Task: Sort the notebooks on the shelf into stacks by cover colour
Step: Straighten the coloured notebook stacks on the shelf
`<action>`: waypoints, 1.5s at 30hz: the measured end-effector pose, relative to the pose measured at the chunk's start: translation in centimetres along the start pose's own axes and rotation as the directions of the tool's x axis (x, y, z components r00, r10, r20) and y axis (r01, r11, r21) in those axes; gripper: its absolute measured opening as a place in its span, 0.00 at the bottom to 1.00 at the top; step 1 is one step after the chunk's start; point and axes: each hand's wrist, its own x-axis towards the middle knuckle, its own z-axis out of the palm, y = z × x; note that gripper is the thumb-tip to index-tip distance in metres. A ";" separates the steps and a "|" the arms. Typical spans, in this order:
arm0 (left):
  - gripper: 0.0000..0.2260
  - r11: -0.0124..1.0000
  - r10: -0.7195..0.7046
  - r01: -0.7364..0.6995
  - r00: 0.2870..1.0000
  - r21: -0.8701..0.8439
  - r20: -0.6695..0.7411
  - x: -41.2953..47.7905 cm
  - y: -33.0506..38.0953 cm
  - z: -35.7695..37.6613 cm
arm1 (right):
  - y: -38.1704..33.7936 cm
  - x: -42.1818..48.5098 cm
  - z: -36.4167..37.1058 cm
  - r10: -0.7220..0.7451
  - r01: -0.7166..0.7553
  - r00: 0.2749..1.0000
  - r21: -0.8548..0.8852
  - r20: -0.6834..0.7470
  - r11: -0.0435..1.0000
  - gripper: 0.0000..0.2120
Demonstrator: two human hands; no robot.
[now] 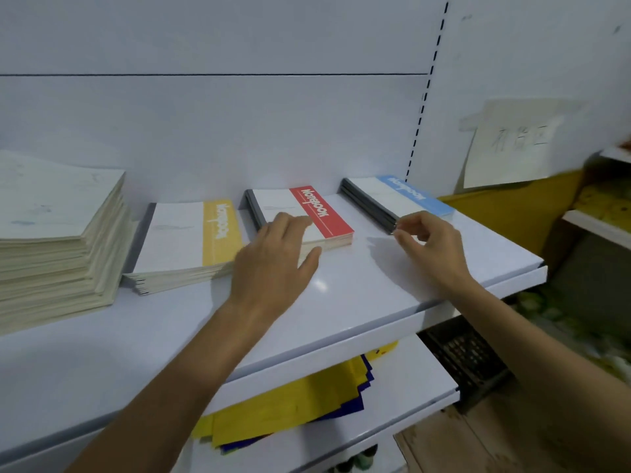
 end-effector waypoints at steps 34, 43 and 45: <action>0.18 0.967 -0.244 0.253 0.939 -0.006 0.243 10.1 9.9 13.9 | 10.1 9.7 -4.1 0.149 -0.114 0.978 -0.222 0.147 0.968 0.29; 0.15 0.964 -0.265 0.248 0.938 0.100 0.224 9.9 9.9 13.7 | 10.0 9.4 -4.1 0.168 -0.146 0.979 -0.185 0.112 0.972 0.30; 0.15 0.962 -0.262 0.234 0.938 0.144 0.225 10.0 10.2 13.6 | 10.0 9.4 -4.1 0.159 -0.137 0.982 -0.188 0.107 0.973 0.29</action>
